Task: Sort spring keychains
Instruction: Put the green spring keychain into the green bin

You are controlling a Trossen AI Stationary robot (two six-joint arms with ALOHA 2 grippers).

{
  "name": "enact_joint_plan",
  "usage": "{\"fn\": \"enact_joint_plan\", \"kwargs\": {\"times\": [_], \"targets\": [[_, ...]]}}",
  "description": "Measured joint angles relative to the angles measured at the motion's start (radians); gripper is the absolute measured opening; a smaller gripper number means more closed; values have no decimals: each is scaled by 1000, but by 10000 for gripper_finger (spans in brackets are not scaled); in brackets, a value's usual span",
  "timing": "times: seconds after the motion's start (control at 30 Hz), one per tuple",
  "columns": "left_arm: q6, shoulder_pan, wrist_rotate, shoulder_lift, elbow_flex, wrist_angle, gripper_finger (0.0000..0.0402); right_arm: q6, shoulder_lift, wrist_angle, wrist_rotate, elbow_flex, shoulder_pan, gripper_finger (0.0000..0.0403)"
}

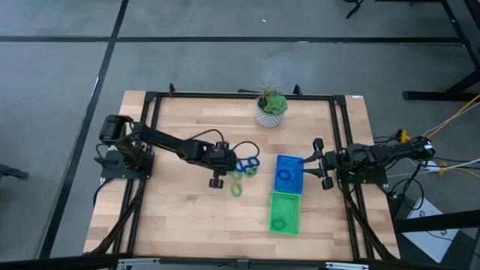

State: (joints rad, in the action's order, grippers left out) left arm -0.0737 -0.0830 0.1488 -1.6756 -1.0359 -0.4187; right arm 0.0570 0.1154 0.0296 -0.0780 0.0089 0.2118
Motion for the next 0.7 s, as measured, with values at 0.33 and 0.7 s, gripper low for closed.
{"fn": "enact_joint_plan", "kwargs": {"times": [0.33,0.7], "targets": [[-19,0,41,173,0,6,38,0,0,0,0,0,0,136],[-37,0,43,327,0,19,38,0,0,0,0,0,0,136]]}}
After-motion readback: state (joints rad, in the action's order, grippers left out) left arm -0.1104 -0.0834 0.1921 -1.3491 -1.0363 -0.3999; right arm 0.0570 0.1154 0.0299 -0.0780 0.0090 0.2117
